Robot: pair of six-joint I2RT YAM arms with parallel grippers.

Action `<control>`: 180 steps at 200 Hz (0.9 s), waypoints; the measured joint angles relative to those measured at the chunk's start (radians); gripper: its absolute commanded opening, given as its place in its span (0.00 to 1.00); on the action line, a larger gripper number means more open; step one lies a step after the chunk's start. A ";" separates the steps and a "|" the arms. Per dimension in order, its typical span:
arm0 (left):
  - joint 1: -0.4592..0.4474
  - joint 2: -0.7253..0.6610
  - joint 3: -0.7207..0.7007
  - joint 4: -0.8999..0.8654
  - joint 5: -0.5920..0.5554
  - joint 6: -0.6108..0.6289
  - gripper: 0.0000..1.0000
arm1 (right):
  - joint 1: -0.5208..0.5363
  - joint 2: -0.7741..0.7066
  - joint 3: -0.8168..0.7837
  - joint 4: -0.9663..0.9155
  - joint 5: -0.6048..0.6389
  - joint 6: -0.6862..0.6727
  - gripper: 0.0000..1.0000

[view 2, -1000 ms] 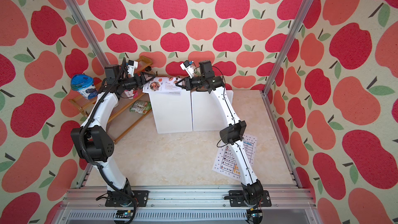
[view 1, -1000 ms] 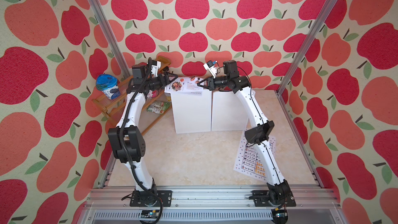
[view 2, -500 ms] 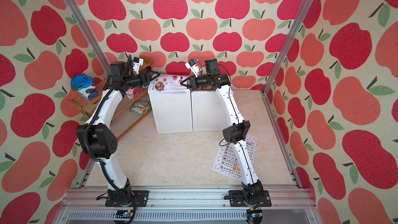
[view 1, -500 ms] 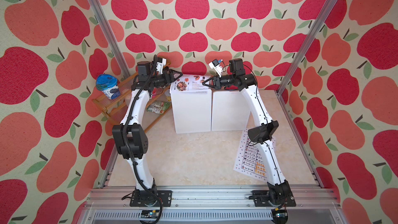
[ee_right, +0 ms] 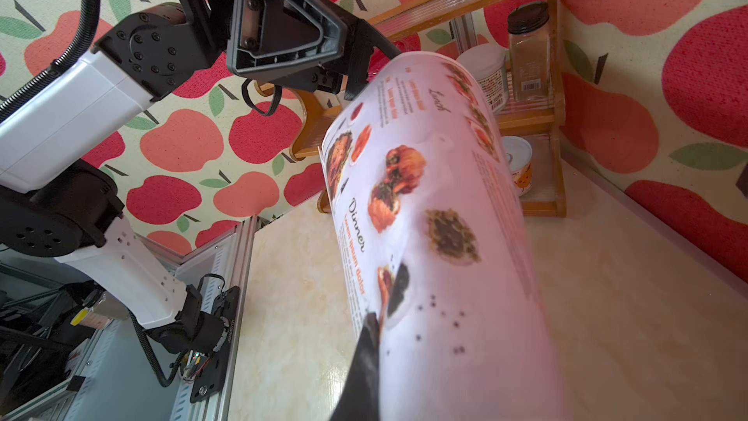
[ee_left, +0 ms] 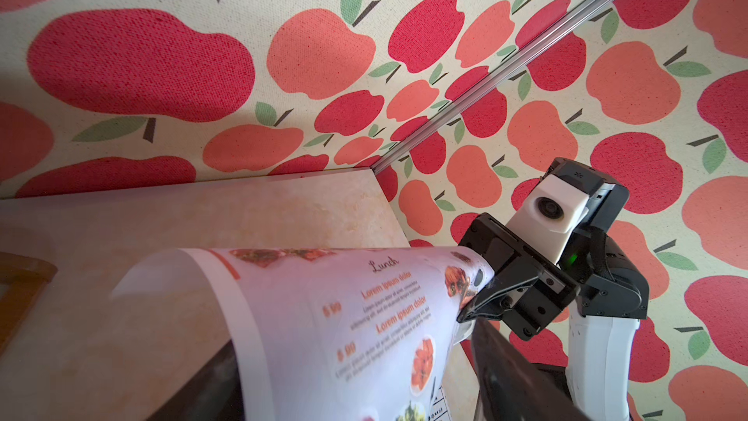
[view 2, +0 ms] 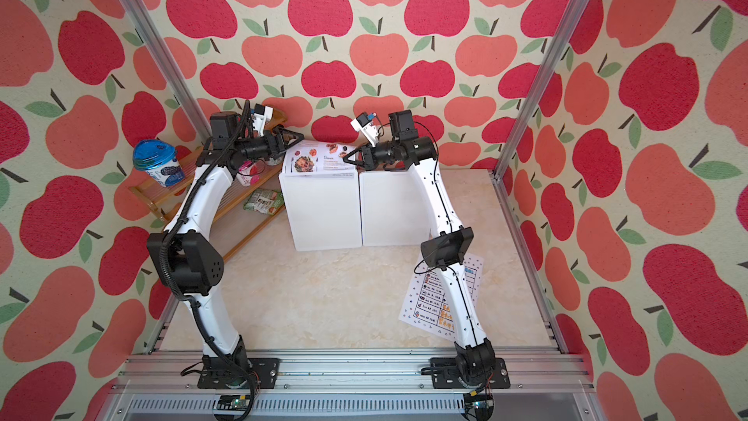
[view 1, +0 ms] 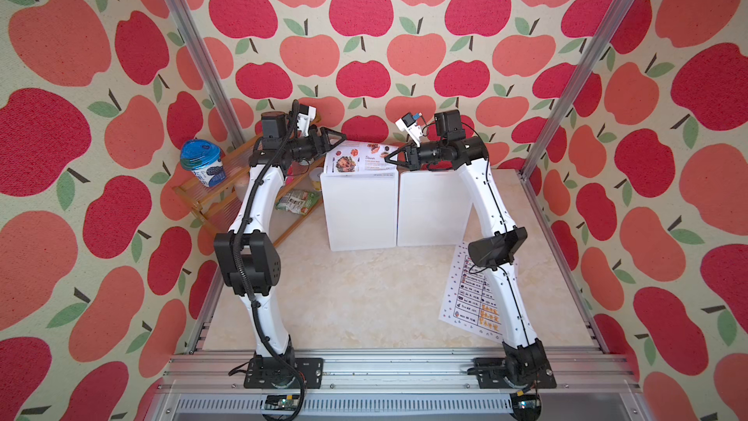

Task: Insert the menus into the narrow rack
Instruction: Insert the menu into the narrow rack.

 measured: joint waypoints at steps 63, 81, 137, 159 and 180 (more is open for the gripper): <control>-0.017 0.048 0.033 -0.038 0.001 0.022 0.81 | -0.011 0.000 0.000 -0.023 -0.022 -0.031 0.00; -0.019 0.063 0.044 -0.047 0.002 0.022 0.81 | -0.011 0.000 0.000 -0.032 -0.028 -0.044 0.00; -0.027 0.097 0.120 -0.052 0.014 0.028 0.66 | -0.011 -0.001 0.000 -0.050 -0.031 -0.078 0.00; -0.030 0.097 0.120 -0.063 0.025 0.043 0.66 | -0.011 -0.002 0.000 -0.050 -0.029 -0.081 0.00; -0.032 0.097 0.120 -0.076 0.033 0.053 0.65 | -0.008 -0.002 0.000 -0.040 -0.024 -0.068 0.00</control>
